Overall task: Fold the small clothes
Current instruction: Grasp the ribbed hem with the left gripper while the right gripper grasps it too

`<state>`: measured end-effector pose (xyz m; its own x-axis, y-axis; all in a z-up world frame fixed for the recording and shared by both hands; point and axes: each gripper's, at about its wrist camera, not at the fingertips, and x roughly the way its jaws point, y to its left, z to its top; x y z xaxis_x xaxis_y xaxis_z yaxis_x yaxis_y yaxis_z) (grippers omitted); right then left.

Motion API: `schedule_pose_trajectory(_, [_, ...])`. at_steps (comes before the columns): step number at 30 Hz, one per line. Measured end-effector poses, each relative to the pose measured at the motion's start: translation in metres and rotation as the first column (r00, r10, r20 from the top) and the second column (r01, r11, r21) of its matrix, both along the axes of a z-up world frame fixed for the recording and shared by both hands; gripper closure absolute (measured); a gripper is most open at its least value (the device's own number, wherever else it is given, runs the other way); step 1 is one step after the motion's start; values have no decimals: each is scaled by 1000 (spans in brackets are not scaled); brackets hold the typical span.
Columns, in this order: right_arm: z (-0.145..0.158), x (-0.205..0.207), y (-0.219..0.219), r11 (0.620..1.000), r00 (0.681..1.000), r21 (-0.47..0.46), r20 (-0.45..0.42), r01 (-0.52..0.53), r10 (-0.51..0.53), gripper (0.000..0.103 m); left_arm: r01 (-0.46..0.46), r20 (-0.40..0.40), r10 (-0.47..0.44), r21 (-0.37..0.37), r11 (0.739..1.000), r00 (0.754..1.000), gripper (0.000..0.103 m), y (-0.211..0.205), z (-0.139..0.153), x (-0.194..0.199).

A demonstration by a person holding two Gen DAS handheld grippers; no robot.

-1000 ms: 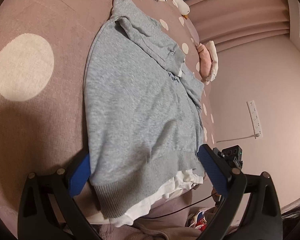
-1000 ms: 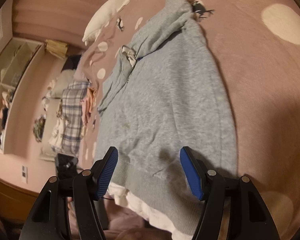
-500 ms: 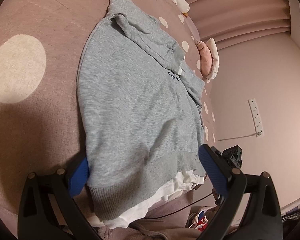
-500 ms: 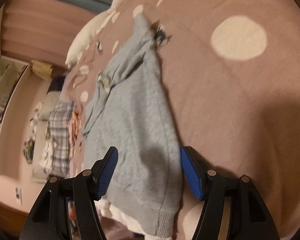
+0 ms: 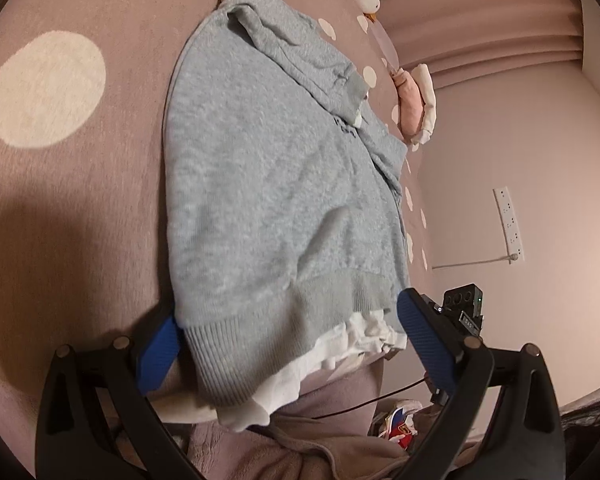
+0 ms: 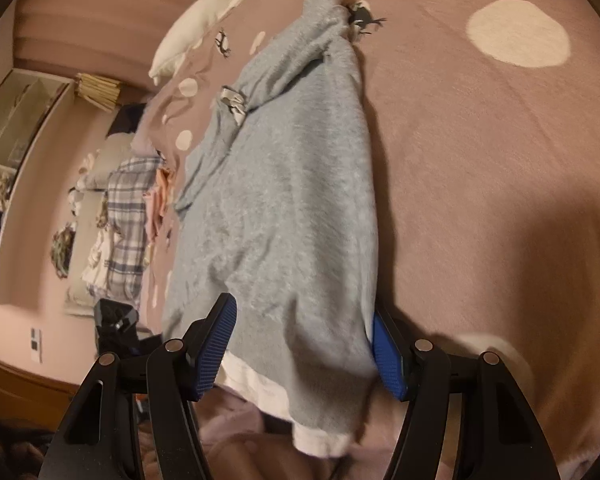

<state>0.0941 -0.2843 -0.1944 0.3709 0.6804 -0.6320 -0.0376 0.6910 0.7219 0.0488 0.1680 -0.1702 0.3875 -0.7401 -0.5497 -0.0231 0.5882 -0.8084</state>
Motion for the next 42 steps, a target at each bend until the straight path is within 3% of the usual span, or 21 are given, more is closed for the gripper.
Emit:
schedule_pose_trajectory(5, [-7, -8, 1, 1000, 1000, 27, -19, -12, 13, 38, -13, -1, 13, -12, 1000, 1000, 3, -4, -1, 7])
schedule_pose_trajectory(9, [-8, 1, 9, 997, 1000, 77, 10, -21, 20, 38, -26, 5, 26, 15, 1000, 1000, 3, -11, 1, 16])
schedule_pose_trajectory(15, [-7, 15, 32, 995, 997, 81, 41, -66, 62, 38, -36, 11, 35, 39, 999, 999, 5, -16, 3, 16])
schedule_pose_trajectory(22, [-10, 7, 23, 995, 999, 92, 26, -31, 29, 48, -62, -19, 63, 33, 997, 998, 26, -4, -3, 3])
schedule_pose_trajectory(29, [-11, 1, 25, 996, 1000, 85, 21, -13, 12, 48, -53, -19, 55, 73, 996, 998, 31, -8, -3, 1])
schedule_pose_trajectory(32, [-11, 1, 27, 997, 999, 82, 35, 6, -9, 53, -74, -34, 77, 82, 994, 996, 41, -6, -5, 1])
schedule_pose_trajectory(37, [-9, 3, 37, 999, 998, 52, 58, 7, -10, 66, -106, -43, 112, 134, 985, 993, 71, -1, -5, -4])
schedule_pose_trajectory(42, [-1, 0, 41, 999, 995, 48, 98, 10, -15, 70, -121, -7, 123, 159, 980, 992, 79, -2, 1, -8])
